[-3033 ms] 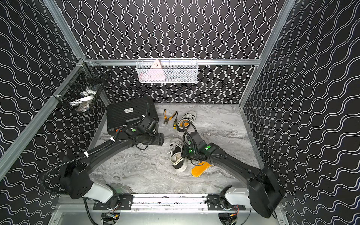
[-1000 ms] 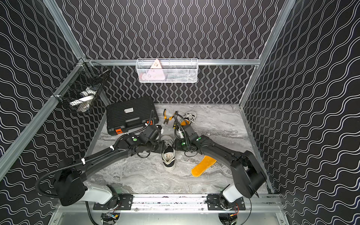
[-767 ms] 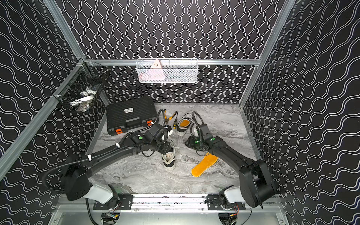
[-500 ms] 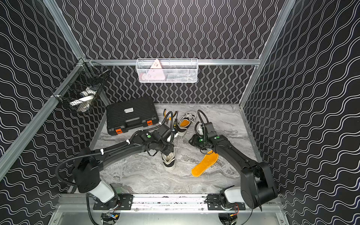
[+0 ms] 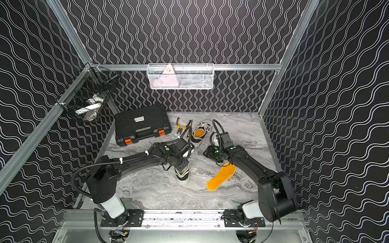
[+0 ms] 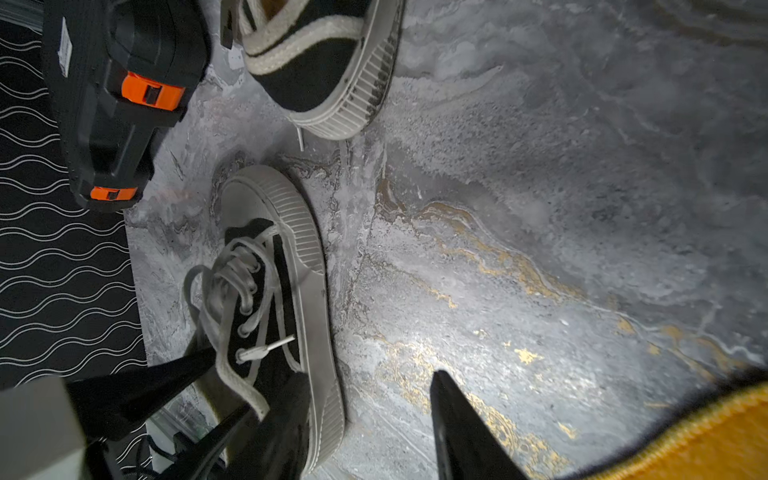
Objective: Insert the insole into the shoe
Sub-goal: Adjust the shoe at the center of the board.
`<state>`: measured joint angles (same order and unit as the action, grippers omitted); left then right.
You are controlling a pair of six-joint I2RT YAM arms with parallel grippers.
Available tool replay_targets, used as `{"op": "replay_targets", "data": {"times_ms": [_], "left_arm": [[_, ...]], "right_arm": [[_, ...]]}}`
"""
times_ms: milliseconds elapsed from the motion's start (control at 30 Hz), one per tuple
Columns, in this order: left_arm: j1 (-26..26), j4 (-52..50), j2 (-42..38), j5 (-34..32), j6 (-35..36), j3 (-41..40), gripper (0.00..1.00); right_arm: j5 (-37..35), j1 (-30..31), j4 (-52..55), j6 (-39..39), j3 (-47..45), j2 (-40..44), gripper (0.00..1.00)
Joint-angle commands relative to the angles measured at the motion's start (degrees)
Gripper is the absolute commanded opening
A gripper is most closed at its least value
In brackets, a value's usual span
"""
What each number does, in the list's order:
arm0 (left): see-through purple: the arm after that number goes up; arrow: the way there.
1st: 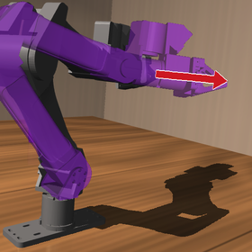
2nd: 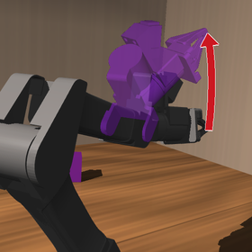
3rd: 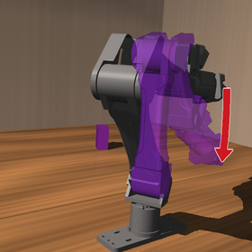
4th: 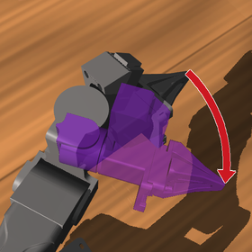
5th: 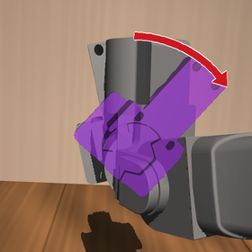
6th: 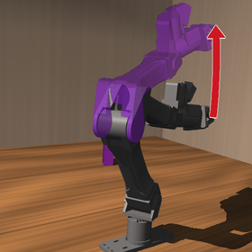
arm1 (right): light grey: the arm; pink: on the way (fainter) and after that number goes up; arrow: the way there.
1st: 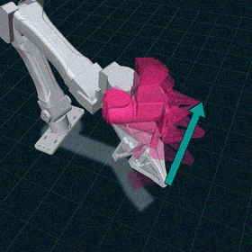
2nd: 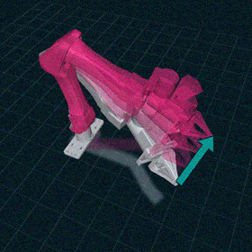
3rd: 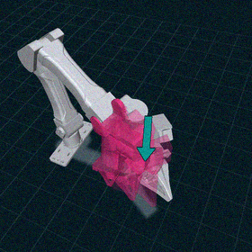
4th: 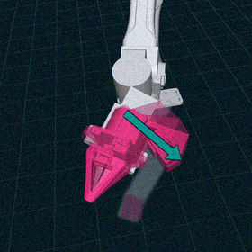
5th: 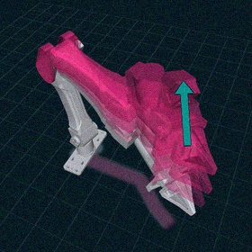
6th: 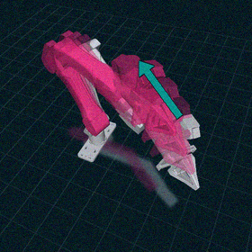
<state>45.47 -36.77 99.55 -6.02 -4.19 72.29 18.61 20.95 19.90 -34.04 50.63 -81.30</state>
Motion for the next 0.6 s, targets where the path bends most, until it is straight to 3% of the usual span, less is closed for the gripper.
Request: {"op": "replay_targets", "data": {"times_ms": [0,333,567], "left_arm": [[0.1,1.5,1.1,-3.2,1.6,-0.3,0.5],[0.2,3.8,3.7,-5.8,2.2,-0.8,0.48],[0.1,7.4,4.4,-5.1,6.2,-3.5,0.38]], "right_arm": [[0.4,0.0,0.2,0.0,0.5,0.0,0.51],[-0.3,-0.2,1.6,0.1,0.0,0.9,0.53],[0.3,-0.3,2.8,0.6,-0.3,1.2,0.53]]}}
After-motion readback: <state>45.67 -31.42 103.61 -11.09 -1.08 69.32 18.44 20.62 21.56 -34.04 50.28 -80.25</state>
